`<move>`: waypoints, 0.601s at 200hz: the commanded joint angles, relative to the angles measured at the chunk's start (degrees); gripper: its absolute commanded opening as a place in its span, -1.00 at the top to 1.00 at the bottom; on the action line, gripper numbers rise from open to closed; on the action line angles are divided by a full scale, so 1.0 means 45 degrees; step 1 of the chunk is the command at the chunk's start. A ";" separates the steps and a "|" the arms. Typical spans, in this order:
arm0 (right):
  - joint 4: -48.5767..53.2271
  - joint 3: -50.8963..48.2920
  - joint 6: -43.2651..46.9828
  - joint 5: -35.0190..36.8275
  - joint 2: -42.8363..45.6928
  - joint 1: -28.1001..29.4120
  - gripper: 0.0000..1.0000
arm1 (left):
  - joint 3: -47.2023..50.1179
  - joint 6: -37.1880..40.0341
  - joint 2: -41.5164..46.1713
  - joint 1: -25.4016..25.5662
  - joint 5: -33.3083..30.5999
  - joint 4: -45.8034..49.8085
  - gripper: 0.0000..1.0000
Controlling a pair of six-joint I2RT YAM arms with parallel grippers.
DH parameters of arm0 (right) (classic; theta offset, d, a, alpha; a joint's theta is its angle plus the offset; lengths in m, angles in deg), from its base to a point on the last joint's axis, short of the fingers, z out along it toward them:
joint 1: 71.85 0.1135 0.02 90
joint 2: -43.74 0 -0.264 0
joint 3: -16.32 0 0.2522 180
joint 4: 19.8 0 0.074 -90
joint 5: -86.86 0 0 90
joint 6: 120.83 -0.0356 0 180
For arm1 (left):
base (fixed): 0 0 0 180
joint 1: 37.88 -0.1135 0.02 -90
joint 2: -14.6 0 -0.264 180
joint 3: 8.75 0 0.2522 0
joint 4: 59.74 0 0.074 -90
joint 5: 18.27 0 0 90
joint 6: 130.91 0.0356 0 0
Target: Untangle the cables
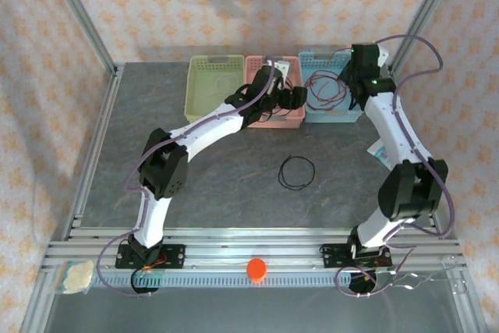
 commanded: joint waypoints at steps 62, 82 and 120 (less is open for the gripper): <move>0.0681 0.4580 -0.0121 -0.1649 -0.5538 -0.0850 0.92 | -0.1934 0.0036 -0.1319 -0.0067 0.0613 0.0998 -0.69; 0.1061 0.5050 -0.0160 -0.2017 -0.6449 -0.0905 0.83 | -0.2057 -0.0019 -0.1455 -0.0065 0.0704 0.0999 -0.69; 0.0888 0.4479 -0.0240 -0.2556 -0.6506 -0.0914 0.38 | -0.2908 0.0106 -0.1977 -0.0046 0.0964 0.1664 -0.68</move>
